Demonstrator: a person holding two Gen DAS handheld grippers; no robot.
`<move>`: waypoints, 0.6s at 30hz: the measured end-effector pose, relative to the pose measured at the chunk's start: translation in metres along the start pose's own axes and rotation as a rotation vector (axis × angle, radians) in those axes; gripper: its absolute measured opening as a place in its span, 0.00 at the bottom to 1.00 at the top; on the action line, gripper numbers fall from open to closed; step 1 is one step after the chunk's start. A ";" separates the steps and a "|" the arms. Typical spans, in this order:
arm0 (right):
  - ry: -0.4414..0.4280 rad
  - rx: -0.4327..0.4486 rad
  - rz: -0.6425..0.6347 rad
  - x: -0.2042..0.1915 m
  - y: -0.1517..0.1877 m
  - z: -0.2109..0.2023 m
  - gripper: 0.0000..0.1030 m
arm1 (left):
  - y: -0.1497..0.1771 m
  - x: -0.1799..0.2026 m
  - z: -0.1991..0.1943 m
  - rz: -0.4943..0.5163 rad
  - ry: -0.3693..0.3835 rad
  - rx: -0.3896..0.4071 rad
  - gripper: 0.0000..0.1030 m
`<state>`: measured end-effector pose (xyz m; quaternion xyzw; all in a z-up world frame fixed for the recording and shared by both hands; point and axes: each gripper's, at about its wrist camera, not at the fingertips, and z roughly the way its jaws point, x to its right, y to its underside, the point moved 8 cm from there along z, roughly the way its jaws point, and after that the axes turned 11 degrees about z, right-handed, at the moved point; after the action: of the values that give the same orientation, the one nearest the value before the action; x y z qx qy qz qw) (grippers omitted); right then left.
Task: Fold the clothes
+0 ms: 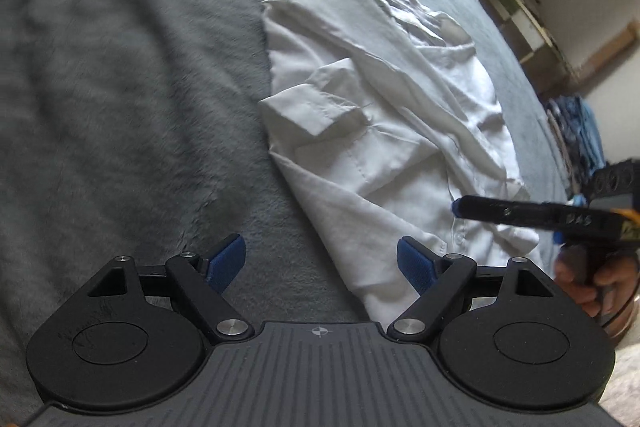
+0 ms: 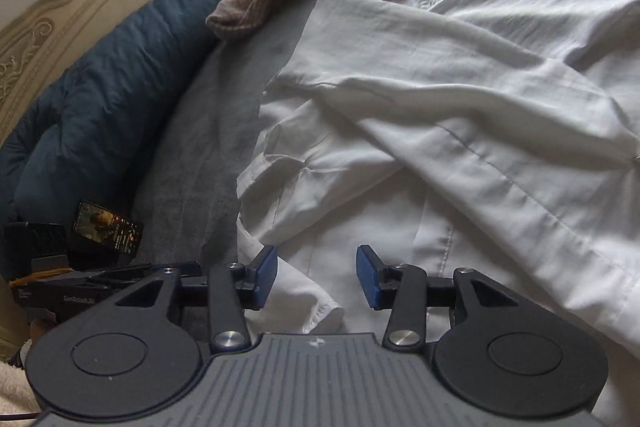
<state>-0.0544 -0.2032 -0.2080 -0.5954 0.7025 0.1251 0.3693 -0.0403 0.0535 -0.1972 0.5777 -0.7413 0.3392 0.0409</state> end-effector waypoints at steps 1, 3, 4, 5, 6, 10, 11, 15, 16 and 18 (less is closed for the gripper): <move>0.007 -0.003 0.007 0.000 0.001 0.004 0.46 | 0.002 -0.001 0.001 -0.015 0.024 -0.010 0.81; 0.018 -0.013 0.021 0.001 0.002 0.010 0.46 | 0.006 -0.003 0.003 -0.043 0.071 -0.030 0.80; 0.021 -0.016 0.027 0.002 0.002 0.011 0.46 | 0.008 -0.004 0.005 -0.052 0.090 -0.043 0.80; 0.024 -0.017 0.030 0.003 0.003 0.011 0.46 | 0.010 -0.003 0.007 -0.056 0.107 -0.058 0.80; 0.030 -0.012 0.033 0.005 0.003 0.011 0.47 | 0.012 -0.003 0.010 -0.064 0.120 -0.069 0.80; 0.031 0.006 0.081 0.013 0.000 0.007 0.47 | 0.017 -0.003 0.018 -0.113 0.167 -0.092 0.79; 0.029 -0.005 0.084 0.014 0.001 0.009 0.47 | 0.018 -0.002 0.019 -0.121 0.178 -0.093 0.79; 0.004 -0.070 0.074 0.011 0.012 0.017 0.49 | 0.021 0.000 0.025 -0.156 0.216 -0.101 0.79; -0.007 -0.082 0.071 0.009 0.015 0.019 0.49 | 0.022 -0.002 0.026 -0.178 0.225 -0.104 0.79; -0.026 -0.107 0.055 0.005 0.022 0.021 0.50 | 0.023 -0.006 0.027 -0.224 0.246 -0.099 0.79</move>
<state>-0.0667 -0.1877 -0.2317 -0.5929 0.7061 0.1805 0.3426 -0.0494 0.0462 -0.2309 0.6081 -0.6776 0.3637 0.1969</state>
